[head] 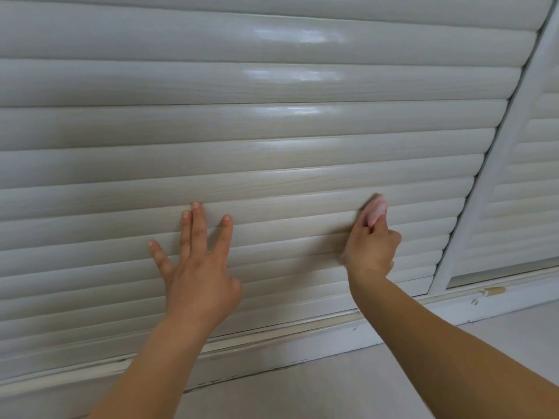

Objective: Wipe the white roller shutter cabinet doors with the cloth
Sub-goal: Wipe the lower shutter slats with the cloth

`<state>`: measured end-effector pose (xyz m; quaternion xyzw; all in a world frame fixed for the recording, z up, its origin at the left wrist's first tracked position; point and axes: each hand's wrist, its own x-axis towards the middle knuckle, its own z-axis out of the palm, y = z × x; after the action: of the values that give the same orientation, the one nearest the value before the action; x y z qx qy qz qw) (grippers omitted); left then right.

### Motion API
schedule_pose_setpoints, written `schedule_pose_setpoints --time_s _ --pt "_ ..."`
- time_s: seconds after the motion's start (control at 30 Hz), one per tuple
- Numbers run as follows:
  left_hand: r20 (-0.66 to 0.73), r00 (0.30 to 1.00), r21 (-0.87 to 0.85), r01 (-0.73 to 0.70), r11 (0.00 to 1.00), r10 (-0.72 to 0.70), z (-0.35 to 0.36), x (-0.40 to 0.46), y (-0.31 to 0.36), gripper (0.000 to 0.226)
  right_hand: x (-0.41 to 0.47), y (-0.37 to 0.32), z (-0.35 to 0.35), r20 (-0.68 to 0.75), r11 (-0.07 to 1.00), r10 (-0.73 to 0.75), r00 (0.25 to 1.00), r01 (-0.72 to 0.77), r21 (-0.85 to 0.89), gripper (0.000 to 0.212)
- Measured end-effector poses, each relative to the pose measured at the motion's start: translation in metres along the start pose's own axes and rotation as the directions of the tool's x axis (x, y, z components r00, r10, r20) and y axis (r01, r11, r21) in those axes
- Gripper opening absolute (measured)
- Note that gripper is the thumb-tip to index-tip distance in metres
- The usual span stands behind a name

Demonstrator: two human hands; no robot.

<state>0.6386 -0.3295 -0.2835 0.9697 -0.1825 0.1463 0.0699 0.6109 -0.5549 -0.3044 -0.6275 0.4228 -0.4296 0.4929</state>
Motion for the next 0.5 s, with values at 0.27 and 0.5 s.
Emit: schedule_pose_setpoints --time_s 0.27,0.5 --pt "-0.018 0.999 -0.077 -0.034 0.996 0.033 -0.001 -0.001 -0.007 0.095 -0.055 0.003 0.035 0.124 0.945 -0.200 0.972 0.225 -0.238 0.041" --pt "-0.060 0.998 -0.203 -0.038 0.979 0.026 0.000 0.001 -0.013 0.103 -0.094 0.002 0.074 -0.062 0.836 -0.510 0.858 0.477 -0.270 0.076"
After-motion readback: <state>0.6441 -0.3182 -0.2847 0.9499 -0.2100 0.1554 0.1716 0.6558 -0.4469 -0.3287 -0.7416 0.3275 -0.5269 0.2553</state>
